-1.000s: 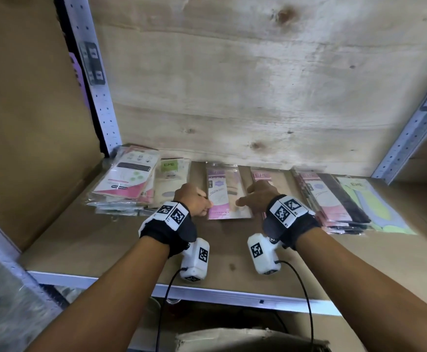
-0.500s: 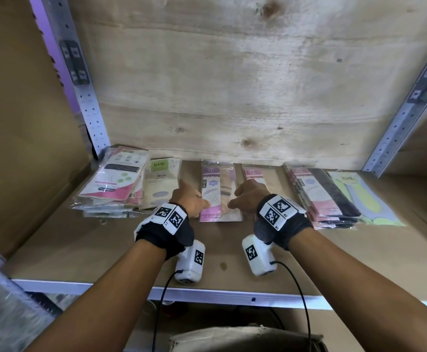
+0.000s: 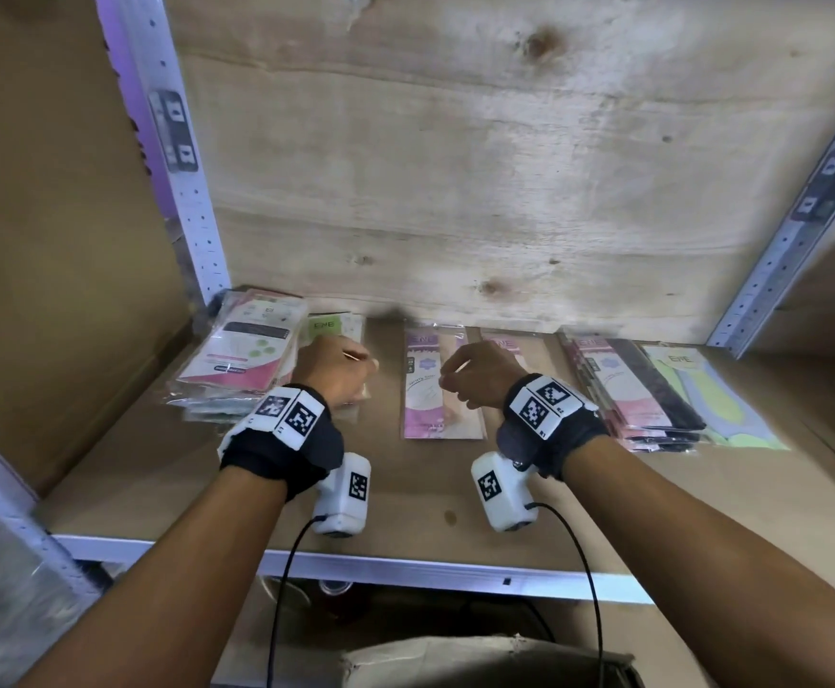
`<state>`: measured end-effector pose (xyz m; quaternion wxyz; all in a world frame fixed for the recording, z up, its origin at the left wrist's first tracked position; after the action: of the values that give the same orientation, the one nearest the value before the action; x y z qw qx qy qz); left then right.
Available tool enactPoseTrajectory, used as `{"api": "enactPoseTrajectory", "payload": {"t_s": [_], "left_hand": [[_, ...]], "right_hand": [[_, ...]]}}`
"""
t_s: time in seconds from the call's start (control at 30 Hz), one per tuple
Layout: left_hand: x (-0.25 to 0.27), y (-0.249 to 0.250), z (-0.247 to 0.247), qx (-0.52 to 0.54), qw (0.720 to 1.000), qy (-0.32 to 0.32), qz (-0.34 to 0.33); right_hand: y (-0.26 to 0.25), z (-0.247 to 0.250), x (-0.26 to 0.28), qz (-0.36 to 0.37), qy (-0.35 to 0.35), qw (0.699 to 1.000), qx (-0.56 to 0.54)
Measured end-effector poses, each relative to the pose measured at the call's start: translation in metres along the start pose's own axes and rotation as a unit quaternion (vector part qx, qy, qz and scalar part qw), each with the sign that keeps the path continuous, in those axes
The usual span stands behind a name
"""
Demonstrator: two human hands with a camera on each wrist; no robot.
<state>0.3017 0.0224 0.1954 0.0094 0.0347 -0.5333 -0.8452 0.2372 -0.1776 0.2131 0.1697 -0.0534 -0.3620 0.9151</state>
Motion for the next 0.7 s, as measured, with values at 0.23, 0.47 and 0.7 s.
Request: {"api": "enactPoseTrajectory", "payload": {"t_s": [0.23,0.47,0.7], "left_hand": [[-0.009,-0.01,0.061,0.028,0.997,0.064,-0.015],[-0.009,-0.013,0.083,0.062,0.996,0.068,-0.005],[-0.01,-0.013,0.089,0.077,0.995,0.063,-0.01]], "right_hand": [[-0.04,-0.048,-0.011,-0.027,-0.068,0.993,-0.098],[-0.074,-0.088,-0.03,0.036,-0.014,0.996,0.084],[-0.067,-0.103,-0.037,0.017,-0.036,0.995,0.091]]}}
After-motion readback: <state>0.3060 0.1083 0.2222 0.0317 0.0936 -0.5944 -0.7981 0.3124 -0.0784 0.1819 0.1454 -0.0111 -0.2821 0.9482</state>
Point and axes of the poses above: each hand's wrist, its own x-axis away from the middle knuckle, its own z-axis out of the back of the hand, y = z × x, the point moved 5 cm from there along -x, towards the middle knuckle, and after that the axes turned 10 degrees about y, right-handed, at the moved point
